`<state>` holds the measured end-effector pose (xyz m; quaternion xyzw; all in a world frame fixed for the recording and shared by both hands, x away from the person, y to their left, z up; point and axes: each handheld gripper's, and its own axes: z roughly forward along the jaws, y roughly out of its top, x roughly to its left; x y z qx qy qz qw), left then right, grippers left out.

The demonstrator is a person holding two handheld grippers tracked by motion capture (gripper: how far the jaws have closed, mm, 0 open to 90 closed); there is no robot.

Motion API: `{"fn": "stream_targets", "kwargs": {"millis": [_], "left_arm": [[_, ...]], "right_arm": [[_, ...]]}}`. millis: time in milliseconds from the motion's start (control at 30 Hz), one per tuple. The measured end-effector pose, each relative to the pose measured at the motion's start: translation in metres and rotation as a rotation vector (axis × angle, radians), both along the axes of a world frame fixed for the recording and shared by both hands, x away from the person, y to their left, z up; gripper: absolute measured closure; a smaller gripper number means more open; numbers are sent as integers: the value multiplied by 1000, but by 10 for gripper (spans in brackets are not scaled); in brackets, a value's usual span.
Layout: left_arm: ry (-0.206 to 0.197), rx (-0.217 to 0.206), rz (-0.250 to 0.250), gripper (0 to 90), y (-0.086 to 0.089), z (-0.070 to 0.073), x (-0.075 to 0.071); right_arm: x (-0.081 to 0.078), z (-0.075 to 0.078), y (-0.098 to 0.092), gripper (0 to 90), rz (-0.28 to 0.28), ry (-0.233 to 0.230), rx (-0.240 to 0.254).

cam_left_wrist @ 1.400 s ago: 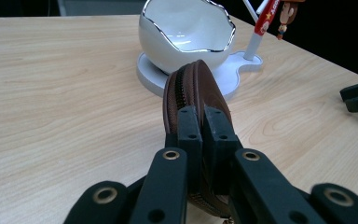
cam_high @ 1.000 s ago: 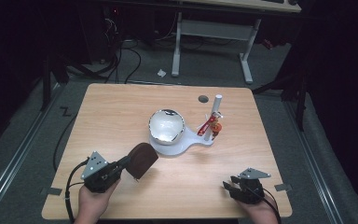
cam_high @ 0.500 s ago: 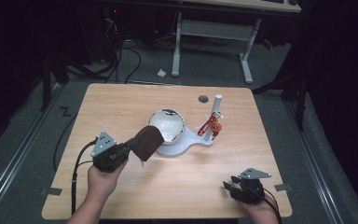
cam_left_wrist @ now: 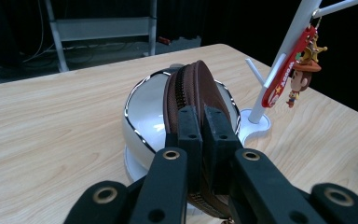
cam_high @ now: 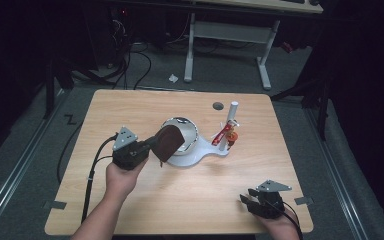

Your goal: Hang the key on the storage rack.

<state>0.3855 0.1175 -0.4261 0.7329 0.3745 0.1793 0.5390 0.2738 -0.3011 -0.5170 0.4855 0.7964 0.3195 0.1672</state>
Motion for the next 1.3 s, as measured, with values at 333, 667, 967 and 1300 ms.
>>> {"fn": "stream_targets", "kwargs": {"millis": [333,667,967,1300], "left_arm": [[27,-14,-11,864,-12,1,11],[73,-37,-9,863,-20,1,20],[111,-19,34,858,-17,-4,27],[136,-13,62,834,-13,-7,32]], "right_arm": [[-1,1,-2,567,-4,-2,2],[-2,1,-2,567,-2,-2,1],[-2,0,-3,567,-2,0,2],[-1,-1,-3,567,6,2,-3]]}}
